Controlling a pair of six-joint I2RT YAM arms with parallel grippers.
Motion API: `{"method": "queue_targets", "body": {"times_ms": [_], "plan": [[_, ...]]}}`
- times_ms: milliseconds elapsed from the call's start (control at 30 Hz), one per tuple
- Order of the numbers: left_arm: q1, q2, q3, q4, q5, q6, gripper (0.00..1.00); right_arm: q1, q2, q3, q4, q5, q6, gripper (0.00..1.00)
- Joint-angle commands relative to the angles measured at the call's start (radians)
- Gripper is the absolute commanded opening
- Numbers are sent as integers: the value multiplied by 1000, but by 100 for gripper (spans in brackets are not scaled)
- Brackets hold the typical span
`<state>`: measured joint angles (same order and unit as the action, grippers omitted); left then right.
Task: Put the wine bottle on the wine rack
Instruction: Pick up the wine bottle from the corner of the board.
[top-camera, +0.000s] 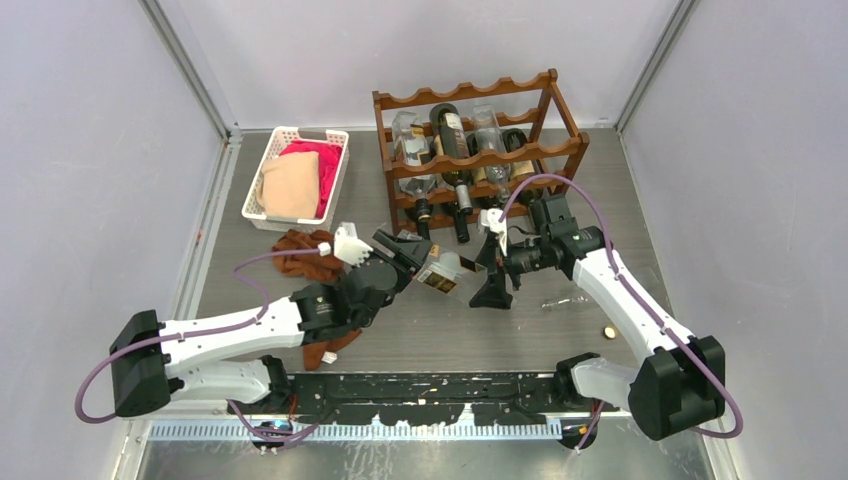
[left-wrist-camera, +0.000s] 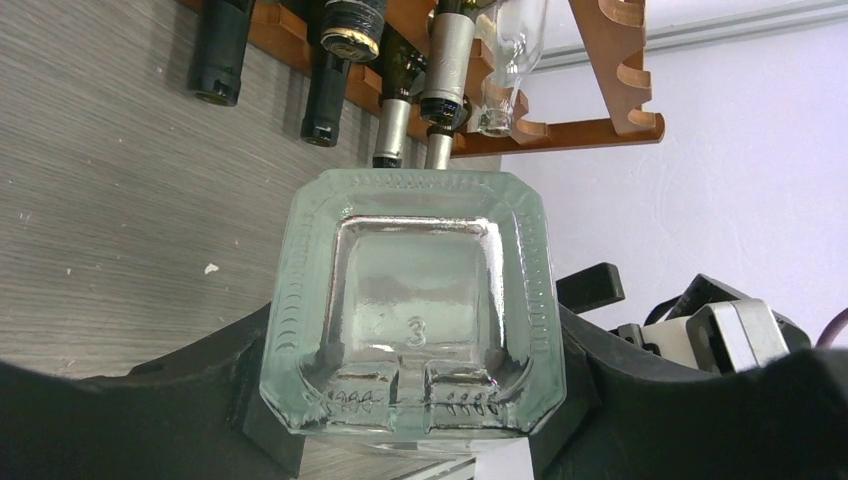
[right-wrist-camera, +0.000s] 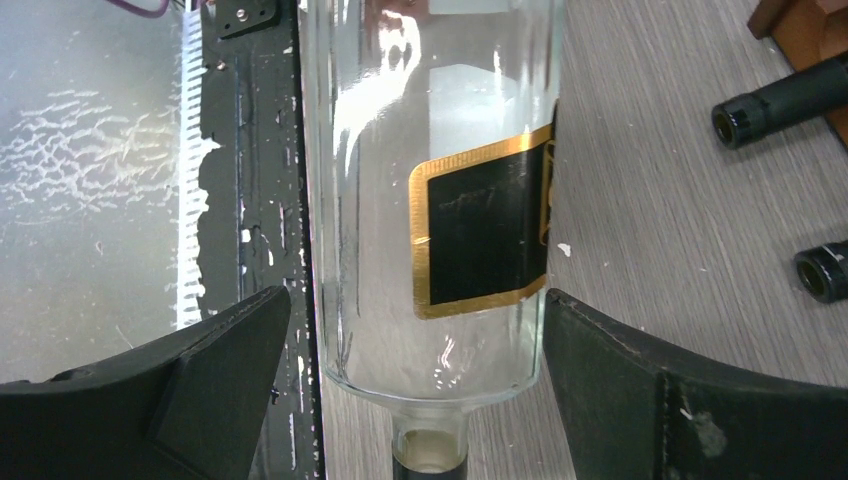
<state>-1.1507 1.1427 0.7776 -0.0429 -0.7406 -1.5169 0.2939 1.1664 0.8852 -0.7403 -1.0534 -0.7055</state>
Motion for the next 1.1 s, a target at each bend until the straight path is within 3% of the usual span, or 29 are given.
{"method": "queue_targets", "body": {"times_ms": [0, 367, 733, 1067], "plan": [[-2, -70, 9, 211, -35, -101, 0, 15, 1, -17, 52, -27, 2, 100], [34, -64, -41, 271, 27, -215, 0, 21, 5, -55, 223, -11, 158, 94], [57, -106, -71, 265, 23, -240, 0, 23, 1, -32, 158, -45, 100, 85], [65, -96, -84, 298, 46, -260, 0, 24, 4, -43, 200, -28, 137, 82]]}}
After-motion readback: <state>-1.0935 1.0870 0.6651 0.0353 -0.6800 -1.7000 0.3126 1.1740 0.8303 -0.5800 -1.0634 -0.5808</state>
